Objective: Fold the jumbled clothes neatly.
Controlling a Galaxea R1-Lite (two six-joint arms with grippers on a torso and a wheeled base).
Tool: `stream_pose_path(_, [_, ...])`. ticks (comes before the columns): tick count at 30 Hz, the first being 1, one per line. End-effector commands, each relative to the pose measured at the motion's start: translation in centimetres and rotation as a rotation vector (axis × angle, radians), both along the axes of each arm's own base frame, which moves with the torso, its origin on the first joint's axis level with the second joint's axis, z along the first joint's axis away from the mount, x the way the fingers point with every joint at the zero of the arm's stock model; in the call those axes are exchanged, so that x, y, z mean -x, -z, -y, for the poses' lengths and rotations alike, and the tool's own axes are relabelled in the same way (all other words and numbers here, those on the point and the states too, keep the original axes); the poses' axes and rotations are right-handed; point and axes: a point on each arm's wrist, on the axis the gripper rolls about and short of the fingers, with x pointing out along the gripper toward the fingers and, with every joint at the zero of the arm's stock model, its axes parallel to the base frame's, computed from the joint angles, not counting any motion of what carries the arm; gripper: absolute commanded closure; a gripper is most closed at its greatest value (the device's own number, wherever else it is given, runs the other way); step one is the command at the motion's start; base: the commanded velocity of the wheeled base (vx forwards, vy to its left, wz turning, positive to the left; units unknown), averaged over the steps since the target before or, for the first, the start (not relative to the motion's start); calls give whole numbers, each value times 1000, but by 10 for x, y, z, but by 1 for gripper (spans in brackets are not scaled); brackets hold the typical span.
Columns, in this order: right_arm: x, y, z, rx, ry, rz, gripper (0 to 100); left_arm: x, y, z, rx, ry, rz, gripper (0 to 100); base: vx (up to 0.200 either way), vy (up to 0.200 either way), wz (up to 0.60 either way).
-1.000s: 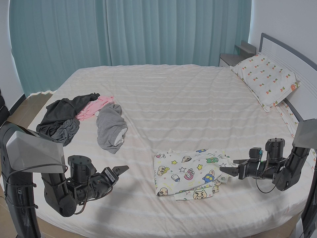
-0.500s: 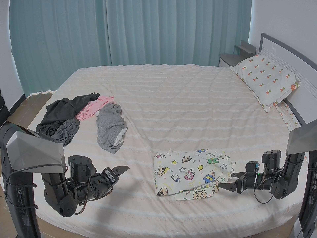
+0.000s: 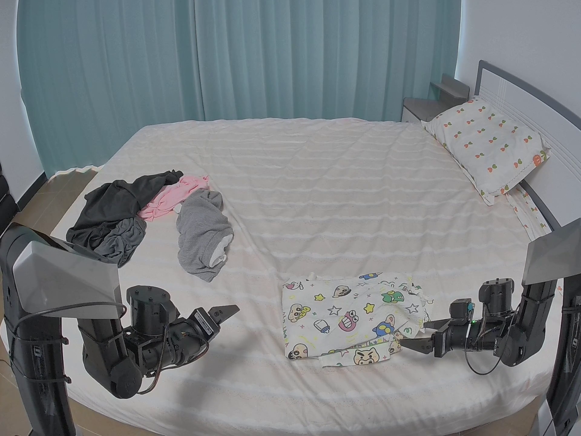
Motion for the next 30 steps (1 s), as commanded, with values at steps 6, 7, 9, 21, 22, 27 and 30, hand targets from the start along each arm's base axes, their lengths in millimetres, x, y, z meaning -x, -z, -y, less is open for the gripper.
stream_pose_path(6, [3,-1,0,6,0,-6,0,1,4,0,-34,17,1,0,0,0,0])
stream_pose_path(7, [3,-2,1,6,4,1,0,1,4,0,-34,19,1,0,0,0,0])
stream_pose_path(9, [2,-5,4,5,14,13,0,1,4,0,-34,19,1,0,0,0,0])
stream_pose_path(21, [7,-1,1,8,-1,-17,0,1,5,0,-34,19,1,0,0,0,0])
stream_pose_path(22, [9,0,0,8,-5,-26,0,1,5,0,-35,19,0,0,0,0,0])
stream_pose_path(27, [9,-1,-3,11,-13,-18,0,1,5,0,-35,17,0,0,0,0,0])
stream_pose_path(30, [5,-1,5,10,18,-9,0,1,5,0,-34,17,1,0,0,0,0])
